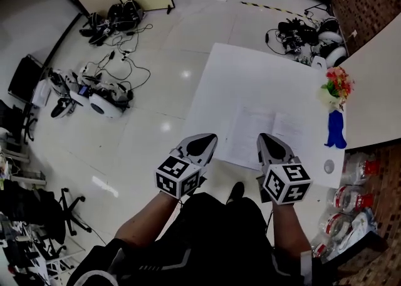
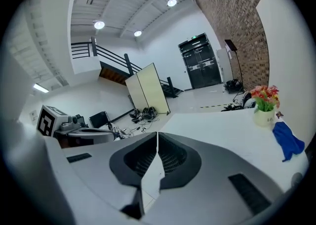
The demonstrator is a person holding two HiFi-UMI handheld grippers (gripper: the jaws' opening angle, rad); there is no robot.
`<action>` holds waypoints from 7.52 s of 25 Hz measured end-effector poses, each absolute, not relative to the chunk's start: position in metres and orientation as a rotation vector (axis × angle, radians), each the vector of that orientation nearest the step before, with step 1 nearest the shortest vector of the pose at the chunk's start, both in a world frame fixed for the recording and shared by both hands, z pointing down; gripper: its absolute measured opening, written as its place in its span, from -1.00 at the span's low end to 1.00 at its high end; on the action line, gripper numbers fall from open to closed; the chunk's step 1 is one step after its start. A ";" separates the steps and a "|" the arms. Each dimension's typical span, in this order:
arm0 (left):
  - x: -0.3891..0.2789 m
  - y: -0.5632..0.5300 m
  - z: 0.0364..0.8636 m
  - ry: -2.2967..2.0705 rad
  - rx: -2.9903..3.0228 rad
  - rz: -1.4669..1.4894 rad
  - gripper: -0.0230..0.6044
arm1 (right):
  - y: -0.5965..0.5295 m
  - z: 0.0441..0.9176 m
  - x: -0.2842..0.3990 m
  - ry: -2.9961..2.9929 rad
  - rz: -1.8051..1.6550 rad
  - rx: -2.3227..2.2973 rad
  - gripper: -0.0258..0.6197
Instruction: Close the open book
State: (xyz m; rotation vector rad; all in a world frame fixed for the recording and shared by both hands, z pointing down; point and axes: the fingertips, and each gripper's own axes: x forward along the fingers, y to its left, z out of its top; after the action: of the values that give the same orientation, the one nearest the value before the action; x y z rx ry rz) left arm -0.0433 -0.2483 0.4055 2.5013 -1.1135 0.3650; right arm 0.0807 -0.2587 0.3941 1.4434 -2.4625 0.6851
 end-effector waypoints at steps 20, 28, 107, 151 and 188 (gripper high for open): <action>-0.070 -0.334 0.548 -0.911 2.317 0.640 -0.94 | -0.345 0.558 0.037 -1.870 0.926 1.473 -0.11; -0.083 -0.328 0.578 -0.765 2.317 0.661 -0.94 | -0.326 0.634 0.018 -1.585 0.920 1.415 0.11; 0.073 -0.311 0.517 -0.608 2.459 0.602 -0.94 | -0.278 0.525 0.286 -2.076 1.660 1.516 -0.80; 0.003 -0.323 0.497 -0.867 2.382 0.461 -0.94 | -0.279 0.524 0.123 -2.197 0.731 0.959 -0.45; -0.093 -0.303 0.527 -0.815 2.369 0.472 -0.94 | -0.290 0.650 0.059 -1.602 0.855 1.318 0.07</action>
State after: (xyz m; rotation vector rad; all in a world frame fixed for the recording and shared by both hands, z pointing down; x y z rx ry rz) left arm -0.0930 -0.3033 0.5272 2.3692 -0.8151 0.4724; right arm 0.0594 -0.2901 0.6497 1.3176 -1.6018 0.8547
